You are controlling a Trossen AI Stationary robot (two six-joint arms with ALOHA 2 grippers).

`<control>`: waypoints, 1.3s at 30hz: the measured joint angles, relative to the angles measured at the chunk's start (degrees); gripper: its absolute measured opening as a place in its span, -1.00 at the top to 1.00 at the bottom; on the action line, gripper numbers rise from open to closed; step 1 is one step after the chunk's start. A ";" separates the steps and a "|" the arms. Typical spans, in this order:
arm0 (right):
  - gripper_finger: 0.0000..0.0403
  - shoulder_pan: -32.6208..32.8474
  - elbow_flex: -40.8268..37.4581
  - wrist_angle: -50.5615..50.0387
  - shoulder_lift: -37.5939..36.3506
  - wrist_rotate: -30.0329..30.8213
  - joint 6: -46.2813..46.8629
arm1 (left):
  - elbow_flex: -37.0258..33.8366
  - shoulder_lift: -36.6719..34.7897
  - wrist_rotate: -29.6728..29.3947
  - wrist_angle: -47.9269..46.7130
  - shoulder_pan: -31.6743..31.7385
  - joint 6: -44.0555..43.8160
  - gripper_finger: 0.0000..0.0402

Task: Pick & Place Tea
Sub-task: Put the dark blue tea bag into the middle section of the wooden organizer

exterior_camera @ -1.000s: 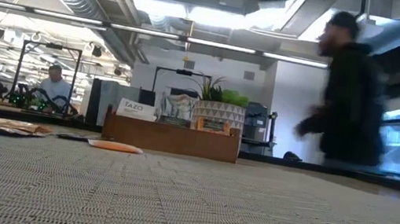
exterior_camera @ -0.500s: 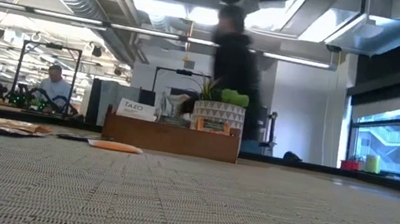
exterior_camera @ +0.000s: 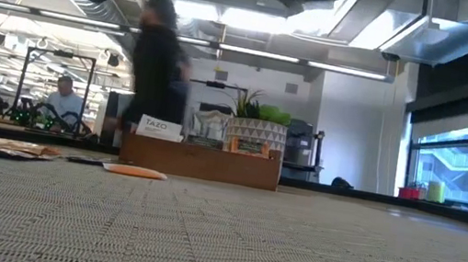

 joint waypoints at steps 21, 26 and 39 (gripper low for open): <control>0.47 -20.37 -34.45 -51.98 -23.04 -59.61 91.11 | 18.75 17.93 12.08 -32.82 31.34 21.80 0.98; 0.47 -23.34 -41.03 -47.54 -23.15 -67.91 94.58 | 24.43 25.68 12.64 -37.88 33.83 25.81 0.98; 0.47 -18.91 -42.80 -33.46 -22.89 -72.86 102.20 | 40.01 41.58 13.52 -49.34 38.70 46.85 0.98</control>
